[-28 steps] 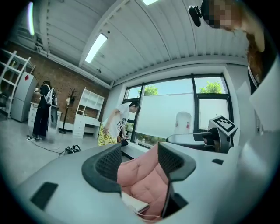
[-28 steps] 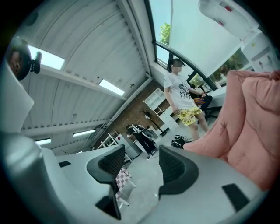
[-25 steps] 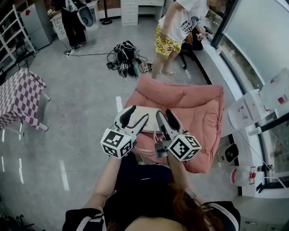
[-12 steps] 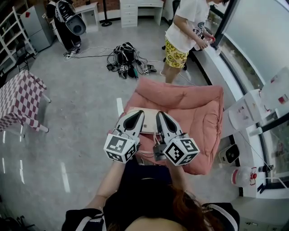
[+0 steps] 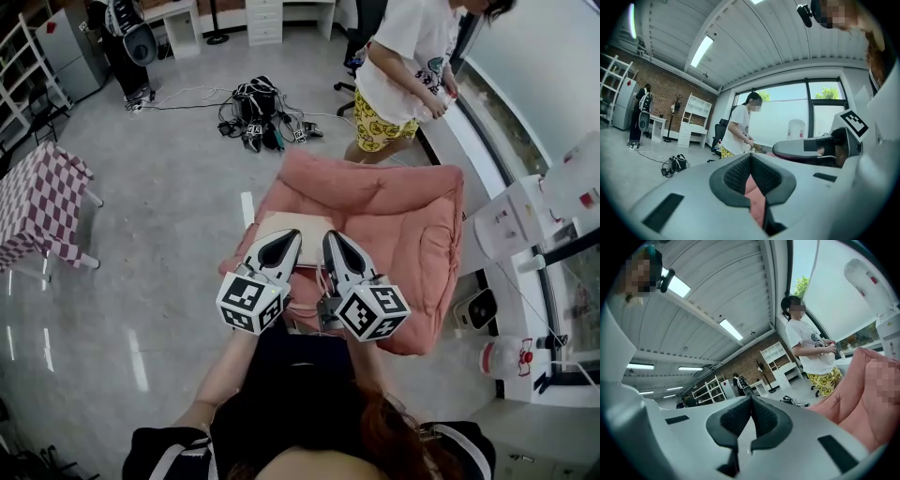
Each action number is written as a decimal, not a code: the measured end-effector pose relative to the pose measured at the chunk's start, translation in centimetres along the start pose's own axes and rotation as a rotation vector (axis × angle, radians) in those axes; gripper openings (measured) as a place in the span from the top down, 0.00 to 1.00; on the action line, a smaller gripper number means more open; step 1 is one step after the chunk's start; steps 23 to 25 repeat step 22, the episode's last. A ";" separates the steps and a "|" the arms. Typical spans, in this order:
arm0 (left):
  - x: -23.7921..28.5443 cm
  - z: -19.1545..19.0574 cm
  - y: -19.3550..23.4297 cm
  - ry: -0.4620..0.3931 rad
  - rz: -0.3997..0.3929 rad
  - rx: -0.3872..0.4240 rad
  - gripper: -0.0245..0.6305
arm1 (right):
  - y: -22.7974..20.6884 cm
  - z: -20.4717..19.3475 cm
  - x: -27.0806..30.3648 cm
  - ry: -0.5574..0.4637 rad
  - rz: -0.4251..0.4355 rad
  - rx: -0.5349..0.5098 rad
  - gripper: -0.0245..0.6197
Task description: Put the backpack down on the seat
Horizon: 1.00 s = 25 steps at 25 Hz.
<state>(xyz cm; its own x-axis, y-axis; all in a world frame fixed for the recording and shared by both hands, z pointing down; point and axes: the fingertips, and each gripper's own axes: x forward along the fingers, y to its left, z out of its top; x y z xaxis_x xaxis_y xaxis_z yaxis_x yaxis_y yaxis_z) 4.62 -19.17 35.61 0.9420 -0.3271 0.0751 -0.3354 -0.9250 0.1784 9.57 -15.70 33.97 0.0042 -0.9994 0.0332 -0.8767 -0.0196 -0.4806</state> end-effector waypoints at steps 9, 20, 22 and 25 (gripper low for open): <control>0.0 -1.7 -0.8 0.019 -0.033 -0.027 0.93 | -1.4 -1.5 -0.9 0.011 -0.044 0.058 0.91; -0.9 -3.6 -0.5 0.049 -0.022 -0.072 0.93 | -1.0 -3.2 -1.0 0.051 -0.033 0.069 0.91; -0.8 -3.9 -0.6 0.054 -0.025 -0.074 0.93 | -1.4 -3.3 -1.1 0.050 -0.040 0.077 0.91; -0.8 -3.9 -0.6 0.054 -0.025 -0.074 0.93 | -1.4 -3.3 -1.1 0.050 -0.040 0.077 0.91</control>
